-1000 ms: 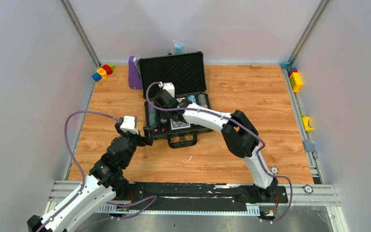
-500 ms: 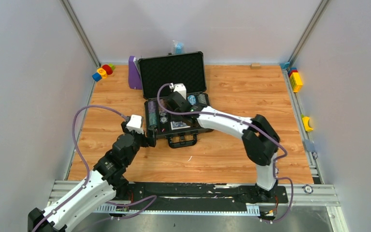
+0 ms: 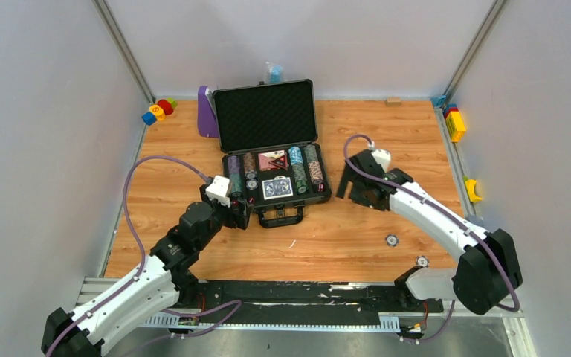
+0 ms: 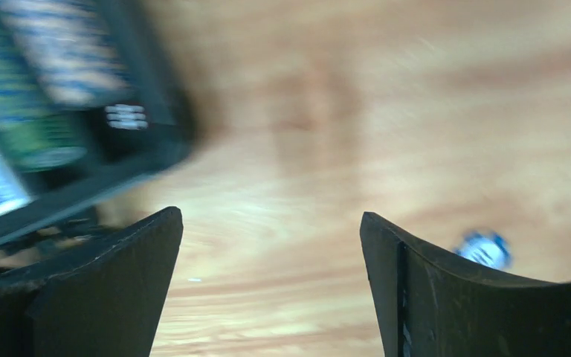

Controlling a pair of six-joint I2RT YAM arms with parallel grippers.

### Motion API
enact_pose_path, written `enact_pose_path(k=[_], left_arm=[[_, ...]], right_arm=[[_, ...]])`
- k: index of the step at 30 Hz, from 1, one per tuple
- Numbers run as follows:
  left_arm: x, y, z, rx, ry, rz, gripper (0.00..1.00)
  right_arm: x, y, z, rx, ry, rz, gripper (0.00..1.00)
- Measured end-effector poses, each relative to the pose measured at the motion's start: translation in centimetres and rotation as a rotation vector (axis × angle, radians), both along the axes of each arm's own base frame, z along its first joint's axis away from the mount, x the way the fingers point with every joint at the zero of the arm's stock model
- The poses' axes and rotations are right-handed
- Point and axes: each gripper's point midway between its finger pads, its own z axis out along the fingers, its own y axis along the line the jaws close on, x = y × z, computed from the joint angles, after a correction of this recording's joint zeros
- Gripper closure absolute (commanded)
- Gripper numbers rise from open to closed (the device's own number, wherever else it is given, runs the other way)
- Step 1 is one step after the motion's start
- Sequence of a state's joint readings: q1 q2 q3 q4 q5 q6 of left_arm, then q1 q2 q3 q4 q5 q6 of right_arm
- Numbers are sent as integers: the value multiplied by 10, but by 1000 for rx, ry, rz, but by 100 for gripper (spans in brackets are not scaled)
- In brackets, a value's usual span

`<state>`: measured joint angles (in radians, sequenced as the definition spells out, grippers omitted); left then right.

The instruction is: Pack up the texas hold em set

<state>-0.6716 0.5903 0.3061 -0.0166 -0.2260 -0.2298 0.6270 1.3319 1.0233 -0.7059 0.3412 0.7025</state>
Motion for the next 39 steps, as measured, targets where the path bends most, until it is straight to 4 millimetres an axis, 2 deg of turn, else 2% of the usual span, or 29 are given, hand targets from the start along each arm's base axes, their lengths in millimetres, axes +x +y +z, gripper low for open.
enact_pose_path(k=[3, 6, 9, 15, 20, 23, 30, 31, 34, 37, 39], left_arm=[[-1, -4, 2, -11, -4, -22, 8], [-1, -7, 2, -17, -4, -35, 8], [-2, -10, 2, -19, 0, -47, 8], [-3, -12, 2, -23, 2, -62, 8], [-3, -12, 5, -31, -7, -65, 8], [-4, -12, 6, -34, -12, -65, 8], [-4, -12, 6, -34, -12, -65, 8], [-4, -12, 6, -34, -12, -65, 8], [-4, -12, 6, -34, -12, -65, 8], [-4, -12, 6, -34, -12, -64, 8], [-3, -12, 6, -34, -12, -64, 8]], right_arm=[[-38, -60, -41, -52, 177, -178, 8], [-67, -92, -62, -70, 285, -305, 8], [-82, -107, -67, -54, 328, -406, 8], [-88, -132, -81, -7, 391, -607, 14], [-95, -139, -99, -16, 452, -673, 16], [-100, -139, -111, -1, 476, -684, 21], [-93, -134, -116, 62, 465, -703, 48], [-92, -133, -117, 72, 461, -702, 49], [-88, -131, -117, 96, 453, -702, 41], [-86, -130, -117, 110, 452, -700, 39], [-85, -130, -117, 117, 450, -700, 33]])
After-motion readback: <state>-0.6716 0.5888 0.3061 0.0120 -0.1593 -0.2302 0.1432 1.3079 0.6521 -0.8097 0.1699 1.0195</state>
